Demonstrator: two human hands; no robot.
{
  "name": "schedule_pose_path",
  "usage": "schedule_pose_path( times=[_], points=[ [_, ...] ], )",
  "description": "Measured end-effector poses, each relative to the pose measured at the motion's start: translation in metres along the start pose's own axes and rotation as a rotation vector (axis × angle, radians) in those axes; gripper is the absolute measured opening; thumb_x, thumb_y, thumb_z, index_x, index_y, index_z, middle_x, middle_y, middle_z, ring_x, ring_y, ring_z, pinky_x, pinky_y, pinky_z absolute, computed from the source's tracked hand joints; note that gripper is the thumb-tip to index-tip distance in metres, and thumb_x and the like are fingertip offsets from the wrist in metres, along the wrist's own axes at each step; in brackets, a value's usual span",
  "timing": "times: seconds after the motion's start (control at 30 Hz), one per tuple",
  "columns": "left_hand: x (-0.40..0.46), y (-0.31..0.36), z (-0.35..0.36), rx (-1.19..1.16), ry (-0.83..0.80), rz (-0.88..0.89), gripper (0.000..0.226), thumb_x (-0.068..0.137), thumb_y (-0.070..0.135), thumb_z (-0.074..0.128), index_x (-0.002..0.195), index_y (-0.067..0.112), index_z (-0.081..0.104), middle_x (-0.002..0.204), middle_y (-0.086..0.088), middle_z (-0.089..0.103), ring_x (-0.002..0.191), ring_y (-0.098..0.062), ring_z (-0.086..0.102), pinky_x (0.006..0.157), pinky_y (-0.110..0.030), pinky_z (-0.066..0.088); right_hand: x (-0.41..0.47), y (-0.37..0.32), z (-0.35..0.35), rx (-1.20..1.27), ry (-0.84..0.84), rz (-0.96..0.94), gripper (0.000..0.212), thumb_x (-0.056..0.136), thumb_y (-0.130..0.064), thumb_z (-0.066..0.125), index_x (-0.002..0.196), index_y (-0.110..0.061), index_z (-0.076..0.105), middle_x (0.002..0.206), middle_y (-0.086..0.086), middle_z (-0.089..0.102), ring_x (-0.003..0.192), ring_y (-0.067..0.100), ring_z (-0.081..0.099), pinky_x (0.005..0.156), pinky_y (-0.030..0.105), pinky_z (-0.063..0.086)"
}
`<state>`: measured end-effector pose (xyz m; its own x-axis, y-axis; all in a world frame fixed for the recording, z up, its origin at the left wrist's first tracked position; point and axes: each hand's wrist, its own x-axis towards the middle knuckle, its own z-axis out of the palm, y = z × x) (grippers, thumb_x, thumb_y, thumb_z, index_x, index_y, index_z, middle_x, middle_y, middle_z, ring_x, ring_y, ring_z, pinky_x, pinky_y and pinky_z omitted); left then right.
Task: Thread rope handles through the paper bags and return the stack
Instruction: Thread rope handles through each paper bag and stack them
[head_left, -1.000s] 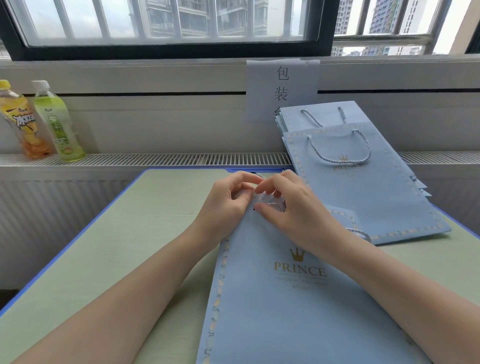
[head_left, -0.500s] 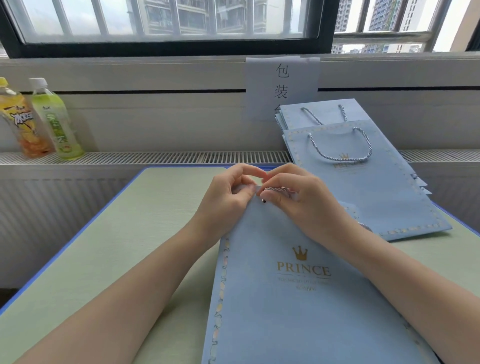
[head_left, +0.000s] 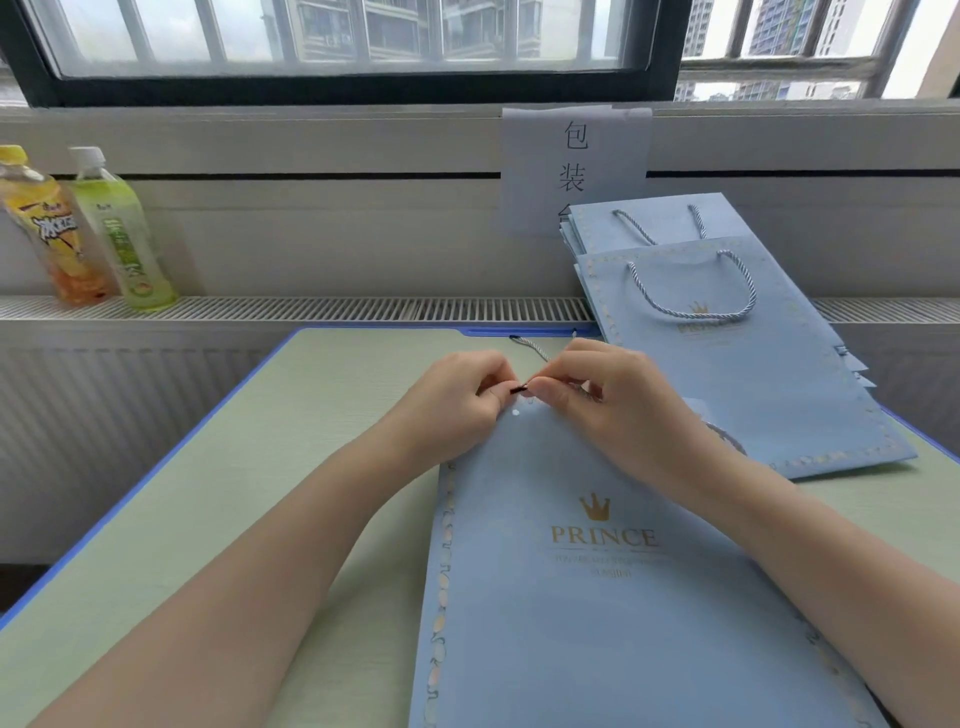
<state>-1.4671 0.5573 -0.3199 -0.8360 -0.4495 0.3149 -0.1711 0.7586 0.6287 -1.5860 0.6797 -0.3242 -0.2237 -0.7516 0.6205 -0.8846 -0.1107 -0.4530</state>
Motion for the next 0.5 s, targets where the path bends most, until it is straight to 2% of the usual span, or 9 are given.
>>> schedule_pose_path(
  times=[0.13,0.23,0.27,0.4,0.5],
  points=[
    [-0.0025,0.0051,-0.0022,-0.216,0.004,-0.044,0.017,0.093,0.006,0.053,0.079,0.008,0.063,0.072,-0.003,0.06,0.065,-0.011,0.05,0.061,-0.022,0.039,-0.001,0.0013,0.002,-0.084,0.007,-0.064,0.017,0.083,-0.026,0.059,0.086,-0.016,0.073,0.072,-0.015,0.047,0.065,-0.002,0.046,0.062,0.012,0.035],
    [-0.0037,0.0064,-0.0033,-0.285,0.005,-0.076,0.018,0.094,0.007,0.053,0.08,0.007,0.064,0.074,-0.005,0.06,0.066,-0.011,0.051,0.061,-0.021,0.04,-0.0014,-0.0002,0.0021,-0.216,0.033,-0.136,0.013,0.081,-0.021,0.061,0.083,-0.013,0.071,0.075,-0.003,0.053,0.061,0.01,0.046,0.055,0.031,0.046],
    [-0.0038,0.0063,-0.0038,-0.304,0.009,-0.08,0.017,0.093,0.007,0.054,0.081,0.005,0.065,0.075,-0.006,0.061,0.067,-0.012,0.052,0.063,-0.023,0.04,-0.0013,-0.0005,0.0014,-0.259,0.035,-0.155,0.013,0.081,-0.02,0.06,0.081,-0.012,0.07,0.075,0.0,0.054,0.06,0.015,0.048,0.053,0.033,0.047],
    [-0.0041,0.0066,-0.0076,-0.361,-0.018,-0.116,0.014,0.092,0.005,0.054,0.088,0.001,0.067,0.081,-0.009,0.064,0.072,-0.014,0.056,0.07,-0.028,0.043,-0.0012,-0.0018,-0.0039,-0.356,0.013,-0.227,0.013,0.082,-0.017,0.057,0.076,-0.009,0.064,0.075,0.005,0.051,0.061,0.023,0.048,0.053,0.029,0.042],
    [-0.0048,0.0067,-0.0103,-0.379,-0.055,-0.137,0.015,0.091,0.002,0.053,0.091,0.004,0.068,0.085,-0.006,0.067,0.075,-0.011,0.059,0.072,-0.024,0.046,-0.0004,-0.0016,-0.0056,-0.389,-0.007,-0.284,0.015,0.085,-0.017,0.053,0.075,-0.007,0.06,0.075,0.005,0.049,0.061,0.023,0.045,0.051,0.032,0.043]
  ],
)
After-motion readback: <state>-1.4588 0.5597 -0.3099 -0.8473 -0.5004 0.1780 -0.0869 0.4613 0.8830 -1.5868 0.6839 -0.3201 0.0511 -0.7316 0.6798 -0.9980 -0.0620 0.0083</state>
